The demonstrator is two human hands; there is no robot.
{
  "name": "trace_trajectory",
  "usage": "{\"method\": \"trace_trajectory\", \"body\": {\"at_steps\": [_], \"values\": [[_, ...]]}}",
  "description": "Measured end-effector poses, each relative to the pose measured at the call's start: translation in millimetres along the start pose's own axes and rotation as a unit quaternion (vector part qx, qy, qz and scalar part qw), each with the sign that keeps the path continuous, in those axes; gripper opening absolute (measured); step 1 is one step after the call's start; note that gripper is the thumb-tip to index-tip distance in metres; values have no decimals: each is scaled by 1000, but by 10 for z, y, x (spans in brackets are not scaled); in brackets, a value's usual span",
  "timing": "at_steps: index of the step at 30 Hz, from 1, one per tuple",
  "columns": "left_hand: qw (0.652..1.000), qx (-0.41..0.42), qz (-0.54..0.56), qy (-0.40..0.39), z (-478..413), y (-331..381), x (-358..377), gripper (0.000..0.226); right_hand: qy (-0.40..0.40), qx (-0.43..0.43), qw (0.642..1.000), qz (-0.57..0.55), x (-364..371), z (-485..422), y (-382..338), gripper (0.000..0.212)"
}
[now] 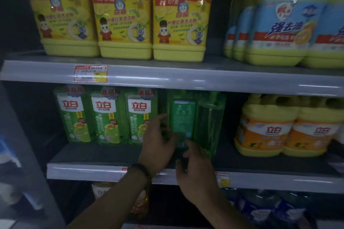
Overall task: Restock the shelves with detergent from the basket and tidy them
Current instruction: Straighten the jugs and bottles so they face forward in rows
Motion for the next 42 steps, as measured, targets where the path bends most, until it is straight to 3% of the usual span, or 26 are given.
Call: {"method": "trace_trajectory", "body": {"at_steps": [4, 6, 10, 13, 15, 18, 20, 23, 25, 30, 34, 38, 42], "values": [[996, -56, -56, -31, -157, -54, 61, 65, -61, 62, 994, -61, 36, -104, 25, 77], [992, -112, -18, -61, -174, -76, 88, 69, -81, 96, 987, -105, 68, -164, 22, 79], [988, -124, 47, -82, -209, -5, 177, 60, -97, 120, 971, -181, 92, -190, -81, 82], [979, -154, 106, -76, -236, -14, 259, 59, -109, 133, 962, -212, 141, -197, -98, 69], [977, -166, 110, -77, -243, -13, 290, 64, -114, 158, 955, -225, 172, -193, -60, 74], [979, -175, 90, -57, -259, -47, 250, 49, -123, 178, 950, -227, 183, -155, -22, 85], [978, -191, 74, -44, -235, -70, 235, 43, -122, 175, 954, -209, 195, -159, -9, 90], [976, -216, -28, -16, -159, -161, 257, 69, -112, 160, 961, -195, 177, -143, -49, 91], [974, -221, -47, 0, -130, -102, 257, 68, -113, 150, 963, -195, 123, -136, -86, 90], [972, -233, 37, -22, -53, 8, 212, 48, -91, 131, 972, -175, 14, -135, -91, 78], [969, -230, 77, -39, 16, 57, 102, 48, -59, 130, 976, -162, -25, -146, -93, 82], [972, -216, 86, -43, 120, 92, -46, 52, -44, 104, 979, -169, 21, -122, -79, 100], [981, -183, 46, -53, 278, 201, -208, 57, -81, 88, 978, -170, 113, -135, -152, 112]]}}
Point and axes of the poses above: each hand's wrist, its own z-axis away from the middle knuckle, its own x-axis out of the palm, y = z × x, the point moved 7 cm from there along -z, towards the middle knuckle, and after that the axes turned 4 degrees about z, right-handed, at the moved point
